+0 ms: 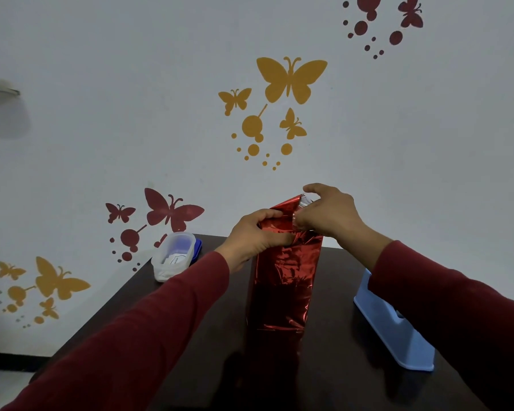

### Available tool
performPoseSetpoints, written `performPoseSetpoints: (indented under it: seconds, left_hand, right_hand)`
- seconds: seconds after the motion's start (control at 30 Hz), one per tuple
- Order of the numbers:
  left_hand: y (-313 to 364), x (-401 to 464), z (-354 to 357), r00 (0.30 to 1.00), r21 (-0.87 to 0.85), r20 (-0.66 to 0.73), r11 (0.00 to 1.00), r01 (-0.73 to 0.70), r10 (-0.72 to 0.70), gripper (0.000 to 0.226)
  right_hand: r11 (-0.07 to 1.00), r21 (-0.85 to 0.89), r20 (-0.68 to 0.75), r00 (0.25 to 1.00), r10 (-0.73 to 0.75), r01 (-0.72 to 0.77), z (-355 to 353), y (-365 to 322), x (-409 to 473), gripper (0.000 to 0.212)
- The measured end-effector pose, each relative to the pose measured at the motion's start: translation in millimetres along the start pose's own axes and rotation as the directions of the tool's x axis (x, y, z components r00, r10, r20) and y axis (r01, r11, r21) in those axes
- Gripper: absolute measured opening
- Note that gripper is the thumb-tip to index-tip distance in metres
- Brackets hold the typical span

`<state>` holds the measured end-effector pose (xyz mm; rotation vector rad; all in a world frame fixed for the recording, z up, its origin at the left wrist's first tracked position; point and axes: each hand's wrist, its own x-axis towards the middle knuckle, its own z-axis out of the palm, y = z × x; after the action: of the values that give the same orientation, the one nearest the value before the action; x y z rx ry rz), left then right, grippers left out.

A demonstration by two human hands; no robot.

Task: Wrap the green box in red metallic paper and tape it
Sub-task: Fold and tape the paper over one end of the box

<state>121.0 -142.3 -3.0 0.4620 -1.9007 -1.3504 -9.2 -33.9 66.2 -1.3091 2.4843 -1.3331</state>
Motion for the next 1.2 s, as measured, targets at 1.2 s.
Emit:
performPoseSetpoints:
  seconds: [1.2]
  left_hand:
    - [-3, 7, -6, 0.999, -0.014, 0.04, 0.999, 0.036, -0.036, 0.057]
  right_hand:
    - [0.832, 0.419, 0.295, 0.921, 0.253, -0.363, 8, 2, 6, 0.091]
